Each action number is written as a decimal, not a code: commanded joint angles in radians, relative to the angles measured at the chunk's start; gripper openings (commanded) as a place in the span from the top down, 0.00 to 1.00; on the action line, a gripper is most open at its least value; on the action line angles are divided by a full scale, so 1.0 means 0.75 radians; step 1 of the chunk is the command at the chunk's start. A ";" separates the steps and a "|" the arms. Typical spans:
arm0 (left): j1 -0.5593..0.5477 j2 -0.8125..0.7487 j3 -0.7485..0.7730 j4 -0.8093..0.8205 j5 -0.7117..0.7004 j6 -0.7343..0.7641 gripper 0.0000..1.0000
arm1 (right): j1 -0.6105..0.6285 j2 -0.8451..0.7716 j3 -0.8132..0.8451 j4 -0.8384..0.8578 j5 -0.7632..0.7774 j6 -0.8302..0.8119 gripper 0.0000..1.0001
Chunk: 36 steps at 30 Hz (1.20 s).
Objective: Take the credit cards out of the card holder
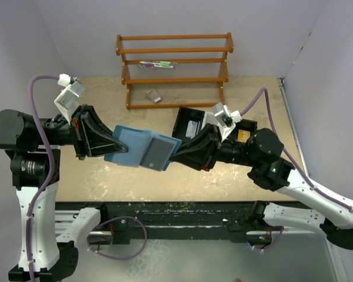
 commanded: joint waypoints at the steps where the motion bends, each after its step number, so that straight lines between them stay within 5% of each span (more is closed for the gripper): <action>1: 0.003 0.003 0.039 0.055 -0.013 -0.022 1.00 | 0.006 0.006 0.038 0.105 0.062 -0.012 0.76; 15: 0.004 0.003 0.006 -0.065 -0.031 0.137 1.00 | 0.007 0.037 -0.001 0.272 0.003 0.079 0.56; 32: 0.004 -0.010 0.021 -0.144 -0.029 0.224 1.00 | 0.006 0.173 0.123 -0.083 0.437 0.170 0.50; 36: 0.004 -0.016 0.020 -0.155 -0.026 0.232 1.00 | 0.009 0.182 0.132 -0.037 0.406 0.181 0.51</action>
